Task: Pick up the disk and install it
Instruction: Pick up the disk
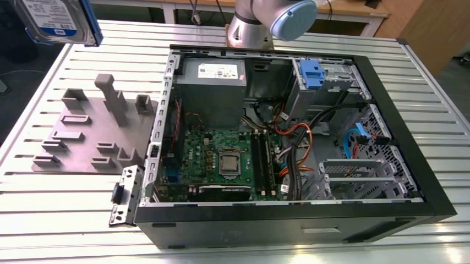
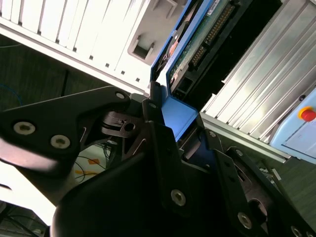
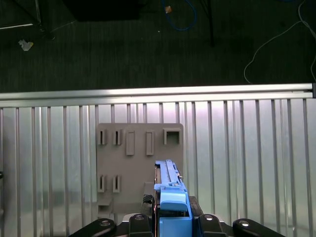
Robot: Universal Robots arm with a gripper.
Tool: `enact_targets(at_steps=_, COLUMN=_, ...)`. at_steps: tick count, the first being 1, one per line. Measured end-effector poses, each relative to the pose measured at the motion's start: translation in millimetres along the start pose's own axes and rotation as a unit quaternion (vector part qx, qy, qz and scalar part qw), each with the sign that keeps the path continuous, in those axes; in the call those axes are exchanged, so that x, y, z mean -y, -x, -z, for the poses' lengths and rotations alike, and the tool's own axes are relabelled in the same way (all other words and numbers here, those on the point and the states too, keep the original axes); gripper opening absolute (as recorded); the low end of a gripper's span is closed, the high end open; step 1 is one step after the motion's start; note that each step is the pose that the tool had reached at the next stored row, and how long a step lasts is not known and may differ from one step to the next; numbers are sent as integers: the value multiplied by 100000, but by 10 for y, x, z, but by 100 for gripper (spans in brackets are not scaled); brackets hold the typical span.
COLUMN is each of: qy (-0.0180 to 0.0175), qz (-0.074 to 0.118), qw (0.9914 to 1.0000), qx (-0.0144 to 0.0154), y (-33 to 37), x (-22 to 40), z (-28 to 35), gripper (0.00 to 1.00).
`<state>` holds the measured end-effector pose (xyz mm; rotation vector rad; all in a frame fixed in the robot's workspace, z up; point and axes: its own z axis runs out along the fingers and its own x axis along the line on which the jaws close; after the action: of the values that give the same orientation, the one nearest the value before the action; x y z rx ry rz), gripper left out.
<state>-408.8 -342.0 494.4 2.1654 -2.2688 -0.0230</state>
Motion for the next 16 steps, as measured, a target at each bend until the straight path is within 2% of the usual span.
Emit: enact_targets(at_steps=16, qy=2, qz=4, qw=100000, qx=-1, y=3, x=67, z=1, gripper=36)
